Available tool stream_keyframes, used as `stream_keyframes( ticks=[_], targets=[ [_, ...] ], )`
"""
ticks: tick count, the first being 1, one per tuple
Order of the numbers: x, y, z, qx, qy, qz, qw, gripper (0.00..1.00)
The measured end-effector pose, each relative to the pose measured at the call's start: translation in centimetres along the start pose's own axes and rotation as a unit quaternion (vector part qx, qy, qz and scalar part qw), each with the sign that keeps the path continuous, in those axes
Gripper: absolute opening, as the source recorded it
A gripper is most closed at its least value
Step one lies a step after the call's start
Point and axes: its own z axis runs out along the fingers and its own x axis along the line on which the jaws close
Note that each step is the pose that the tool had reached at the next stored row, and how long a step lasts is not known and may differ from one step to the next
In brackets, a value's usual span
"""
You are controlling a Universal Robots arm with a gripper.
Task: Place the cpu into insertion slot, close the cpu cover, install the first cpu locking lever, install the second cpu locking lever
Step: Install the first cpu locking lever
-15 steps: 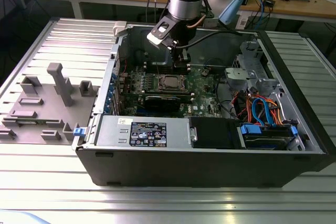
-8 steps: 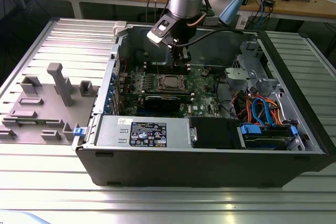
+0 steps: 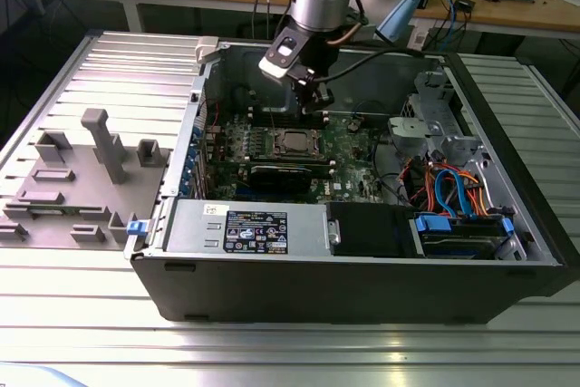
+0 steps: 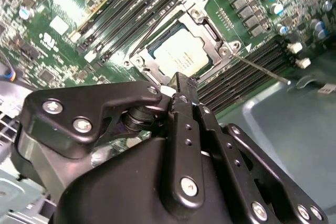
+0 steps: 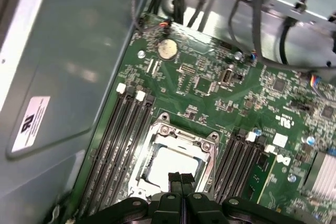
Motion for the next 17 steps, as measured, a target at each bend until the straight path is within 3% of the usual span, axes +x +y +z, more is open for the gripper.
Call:
stream_keyframes(
  ticks=[7, 17],
  targets=[
    [0.00, 0.00, 0.00, 0.0000, -0.0003, -0.050, 0.9988, 0.11],
    [0.00, 0.00, 0.00, 0.0000, -0.0004, -0.052, 0.9986, 0.11]
  ],
)
